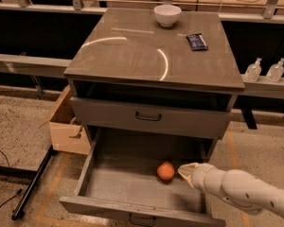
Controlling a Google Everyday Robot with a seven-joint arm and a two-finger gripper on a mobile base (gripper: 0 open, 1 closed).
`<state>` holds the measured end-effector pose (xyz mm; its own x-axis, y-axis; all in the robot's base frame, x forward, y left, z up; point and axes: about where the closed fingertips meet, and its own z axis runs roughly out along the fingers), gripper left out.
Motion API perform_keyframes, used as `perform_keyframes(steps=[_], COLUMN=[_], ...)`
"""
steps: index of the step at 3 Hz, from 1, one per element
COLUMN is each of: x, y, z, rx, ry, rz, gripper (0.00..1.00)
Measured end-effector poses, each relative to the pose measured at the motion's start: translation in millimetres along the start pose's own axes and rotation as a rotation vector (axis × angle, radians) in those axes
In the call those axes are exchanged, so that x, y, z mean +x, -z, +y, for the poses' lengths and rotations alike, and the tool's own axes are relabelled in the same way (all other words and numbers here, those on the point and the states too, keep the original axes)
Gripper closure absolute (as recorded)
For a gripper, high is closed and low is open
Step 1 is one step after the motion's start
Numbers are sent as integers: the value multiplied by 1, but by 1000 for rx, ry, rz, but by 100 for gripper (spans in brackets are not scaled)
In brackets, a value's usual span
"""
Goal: Place orange into middle drawer
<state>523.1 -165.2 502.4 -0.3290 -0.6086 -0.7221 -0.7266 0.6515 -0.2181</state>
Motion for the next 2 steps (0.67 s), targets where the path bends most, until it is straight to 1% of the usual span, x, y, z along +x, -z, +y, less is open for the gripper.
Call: perform_keyframes(steps=[1, 2], x=[11, 11], y=[39, 49], z=[-14, -19], rx=[62, 78], ry=[-23, -22], rz=[45, 53], gripper=[100, 100])
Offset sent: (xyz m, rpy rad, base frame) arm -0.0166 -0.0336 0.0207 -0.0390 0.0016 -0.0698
